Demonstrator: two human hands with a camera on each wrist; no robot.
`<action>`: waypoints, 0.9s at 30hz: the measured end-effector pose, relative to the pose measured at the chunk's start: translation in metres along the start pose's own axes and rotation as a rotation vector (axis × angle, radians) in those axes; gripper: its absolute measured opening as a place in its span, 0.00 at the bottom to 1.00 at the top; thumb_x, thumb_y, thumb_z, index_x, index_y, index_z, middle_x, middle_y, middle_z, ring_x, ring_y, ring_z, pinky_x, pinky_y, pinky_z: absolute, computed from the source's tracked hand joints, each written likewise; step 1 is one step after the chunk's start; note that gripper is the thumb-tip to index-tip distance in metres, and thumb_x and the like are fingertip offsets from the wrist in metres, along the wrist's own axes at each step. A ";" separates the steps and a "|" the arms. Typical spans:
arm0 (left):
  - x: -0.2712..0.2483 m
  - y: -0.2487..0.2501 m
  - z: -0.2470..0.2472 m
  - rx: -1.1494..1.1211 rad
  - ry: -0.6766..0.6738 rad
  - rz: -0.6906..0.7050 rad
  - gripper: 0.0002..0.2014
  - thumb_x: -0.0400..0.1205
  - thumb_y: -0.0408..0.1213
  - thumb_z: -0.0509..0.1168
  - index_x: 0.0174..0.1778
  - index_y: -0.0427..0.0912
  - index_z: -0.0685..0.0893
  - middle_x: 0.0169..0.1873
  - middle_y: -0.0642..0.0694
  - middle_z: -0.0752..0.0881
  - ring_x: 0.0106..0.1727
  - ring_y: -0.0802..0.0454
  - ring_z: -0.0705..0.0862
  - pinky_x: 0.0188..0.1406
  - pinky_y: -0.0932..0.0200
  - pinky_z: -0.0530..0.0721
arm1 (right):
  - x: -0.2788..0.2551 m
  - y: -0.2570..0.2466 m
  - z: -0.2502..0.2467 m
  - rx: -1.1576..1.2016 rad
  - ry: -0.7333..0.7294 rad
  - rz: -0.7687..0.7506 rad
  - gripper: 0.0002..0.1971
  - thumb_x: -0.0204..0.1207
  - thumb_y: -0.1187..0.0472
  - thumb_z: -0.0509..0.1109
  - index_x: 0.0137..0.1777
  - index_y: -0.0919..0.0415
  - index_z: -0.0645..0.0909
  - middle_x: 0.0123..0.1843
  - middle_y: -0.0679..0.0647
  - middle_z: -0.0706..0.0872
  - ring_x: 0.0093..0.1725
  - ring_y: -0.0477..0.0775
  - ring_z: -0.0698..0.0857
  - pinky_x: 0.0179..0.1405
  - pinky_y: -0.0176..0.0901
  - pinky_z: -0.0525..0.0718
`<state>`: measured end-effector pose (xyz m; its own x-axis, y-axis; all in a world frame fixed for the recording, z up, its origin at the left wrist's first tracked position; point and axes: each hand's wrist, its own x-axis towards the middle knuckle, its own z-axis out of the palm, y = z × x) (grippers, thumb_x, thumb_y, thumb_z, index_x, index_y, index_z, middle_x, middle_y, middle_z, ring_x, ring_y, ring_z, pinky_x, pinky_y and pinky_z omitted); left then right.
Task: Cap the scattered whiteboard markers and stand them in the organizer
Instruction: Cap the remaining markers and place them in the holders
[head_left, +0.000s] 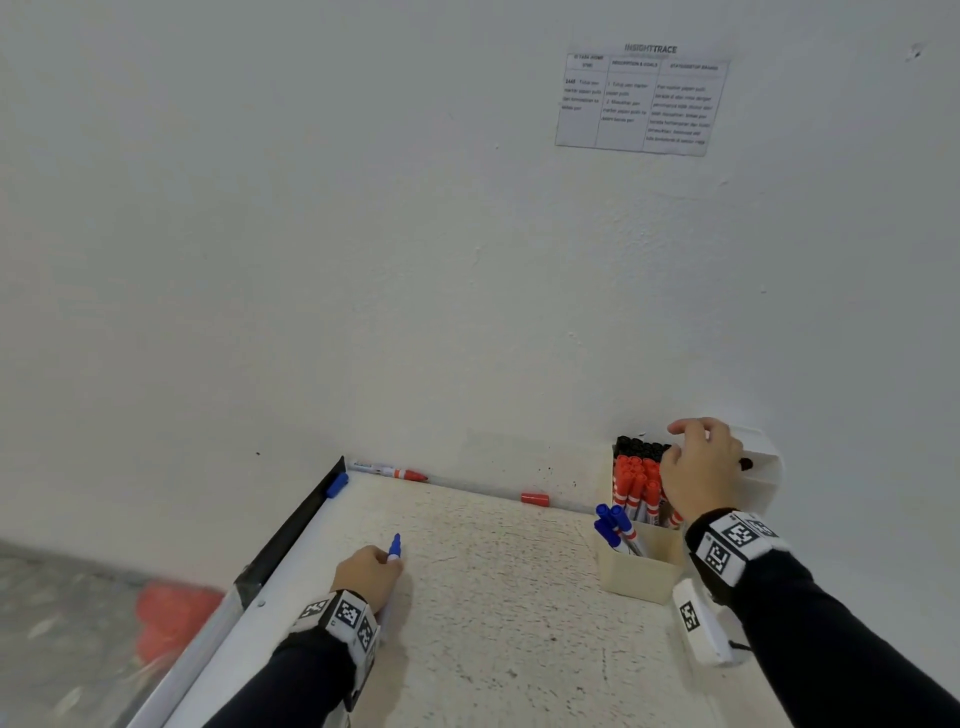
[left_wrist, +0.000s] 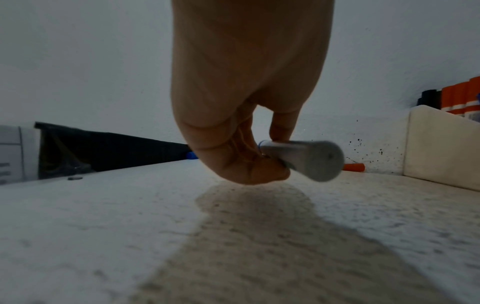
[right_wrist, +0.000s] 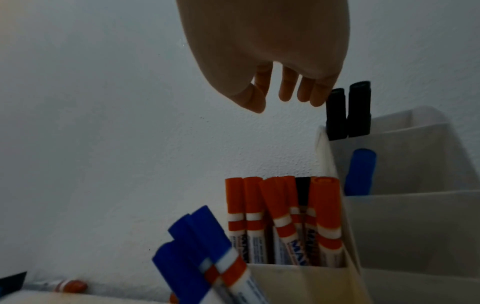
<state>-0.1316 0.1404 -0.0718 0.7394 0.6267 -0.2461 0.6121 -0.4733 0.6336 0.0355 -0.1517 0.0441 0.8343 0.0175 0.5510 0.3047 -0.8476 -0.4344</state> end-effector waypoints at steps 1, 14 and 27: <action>0.000 -0.001 0.000 0.008 -0.004 0.001 0.16 0.85 0.43 0.54 0.63 0.39 0.79 0.59 0.42 0.84 0.54 0.49 0.79 0.56 0.59 0.74 | 0.000 0.001 0.000 -0.044 -0.016 0.030 0.13 0.75 0.70 0.62 0.59 0.63 0.79 0.65 0.64 0.74 0.65 0.66 0.70 0.62 0.58 0.71; -0.005 0.002 0.001 -0.080 -0.002 0.018 0.16 0.84 0.44 0.57 0.64 0.40 0.77 0.61 0.40 0.81 0.56 0.47 0.80 0.61 0.54 0.79 | 0.005 0.043 -0.007 -0.112 0.036 0.036 0.12 0.74 0.73 0.63 0.56 0.70 0.81 0.61 0.72 0.78 0.63 0.73 0.69 0.61 0.58 0.68; -0.009 -0.003 -0.006 -0.084 0.007 0.012 0.16 0.83 0.45 0.59 0.63 0.42 0.77 0.58 0.42 0.82 0.48 0.51 0.78 0.58 0.53 0.82 | 0.006 0.053 -0.009 -0.190 -0.045 0.272 0.18 0.78 0.68 0.59 0.68 0.69 0.73 0.72 0.70 0.68 0.71 0.71 0.62 0.68 0.64 0.64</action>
<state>-0.1418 0.1397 -0.0667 0.7446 0.6256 -0.2328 0.5769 -0.4277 0.6959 0.0520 -0.2015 0.0310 0.8940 -0.2036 0.3992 -0.0199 -0.9080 -0.4186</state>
